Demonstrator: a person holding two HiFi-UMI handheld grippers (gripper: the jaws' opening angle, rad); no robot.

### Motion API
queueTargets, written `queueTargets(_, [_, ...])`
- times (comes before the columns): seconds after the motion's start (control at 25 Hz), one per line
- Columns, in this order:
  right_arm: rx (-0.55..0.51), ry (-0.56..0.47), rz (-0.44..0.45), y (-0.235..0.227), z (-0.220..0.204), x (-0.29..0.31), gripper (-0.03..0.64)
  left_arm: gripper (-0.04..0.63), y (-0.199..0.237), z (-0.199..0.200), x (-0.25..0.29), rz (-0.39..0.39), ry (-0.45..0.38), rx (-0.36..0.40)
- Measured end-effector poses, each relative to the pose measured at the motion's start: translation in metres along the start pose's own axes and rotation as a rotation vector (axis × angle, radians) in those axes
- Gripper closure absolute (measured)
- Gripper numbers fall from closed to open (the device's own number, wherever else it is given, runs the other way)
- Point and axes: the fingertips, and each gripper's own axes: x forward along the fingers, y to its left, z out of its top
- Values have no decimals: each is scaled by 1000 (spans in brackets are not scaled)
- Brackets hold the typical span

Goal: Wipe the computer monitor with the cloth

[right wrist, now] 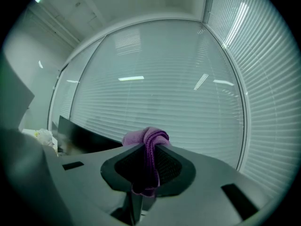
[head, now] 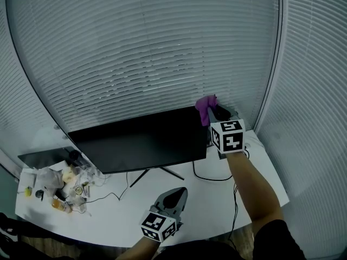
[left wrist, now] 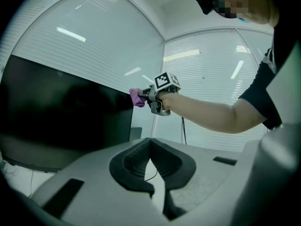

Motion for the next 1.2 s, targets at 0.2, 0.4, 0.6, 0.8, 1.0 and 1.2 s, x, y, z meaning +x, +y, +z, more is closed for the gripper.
queueTargets(0.2, [37, 13, 15, -22, -14, 1, 541, 591, -12, -4, 20, 8, 5, -5])
queueTargets(0.4, [51, 35, 18, -39, -27, -4, 541, 591, -26, -6, 32, 17, 9, -5])
queueTargets(0.6, [85, 55, 22, -56, -52, -16, 541, 591, -42, -14, 37, 36, 23, -3])
queueTargets(0.8, [158, 50, 50, -54, -74, -27, 541, 591, -43, -24, 29, 77, 36, -7])
queueTargets(1.0, [232, 23, 89, -37, -83, -44, 541, 591, -32, -22, 9, 117, 33, -5])
queueTargets(1.2, [310, 5, 154, 1, -91, -75, 541, 591, -20, -23, -20, 148, 24, -12])
